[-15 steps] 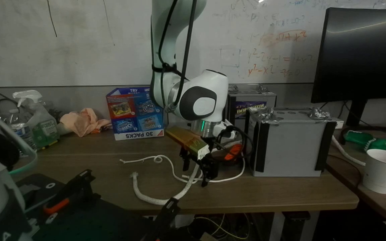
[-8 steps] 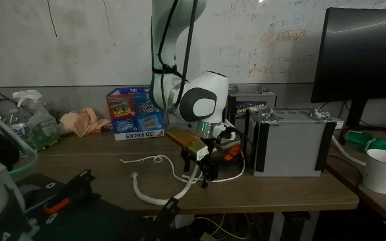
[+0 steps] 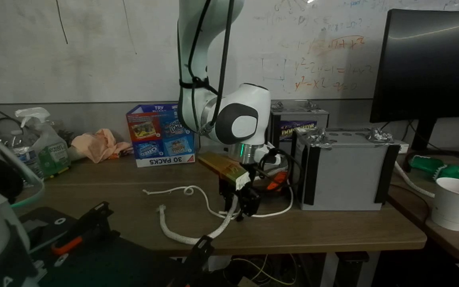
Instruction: Put the white rope inside the blue box
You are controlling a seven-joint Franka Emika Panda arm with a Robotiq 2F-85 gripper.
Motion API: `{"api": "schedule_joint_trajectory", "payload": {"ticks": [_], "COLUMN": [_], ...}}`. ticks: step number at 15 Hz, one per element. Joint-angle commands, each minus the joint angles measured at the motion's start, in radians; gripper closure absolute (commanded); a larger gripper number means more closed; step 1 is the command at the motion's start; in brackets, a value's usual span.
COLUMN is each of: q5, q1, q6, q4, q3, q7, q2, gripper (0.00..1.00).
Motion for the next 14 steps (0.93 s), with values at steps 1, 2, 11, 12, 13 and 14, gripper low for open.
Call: {"api": "schedule_joint_trajectory", "payload": {"ticks": [1, 2, 11, 12, 13, 14], "q5": [-0.031, -0.034, -0.157, -0.181, -0.201, -0.218], "q1": [0.044, 0.051, 0.101, 0.112, 0.122, 0.131], "q6": [0.005, -0.007, -0.357, -0.399, -0.445, -0.484], "q4": [0.008, 0.011, 0.035, 0.037, 0.042, 0.044], "q3": [-0.032, -0.037, -0.09, -0.09, -0.088, -0.08], "q7": [0.046, 0.052, 0.055, 0.055, 0.057, 0.053], "q2": [0.005, 0.001, -0.208, -0.244, -0.287, -0.332], "gripper": [0.79, 0.86, 0.92, 0.92, 0.92, 0.92]}}
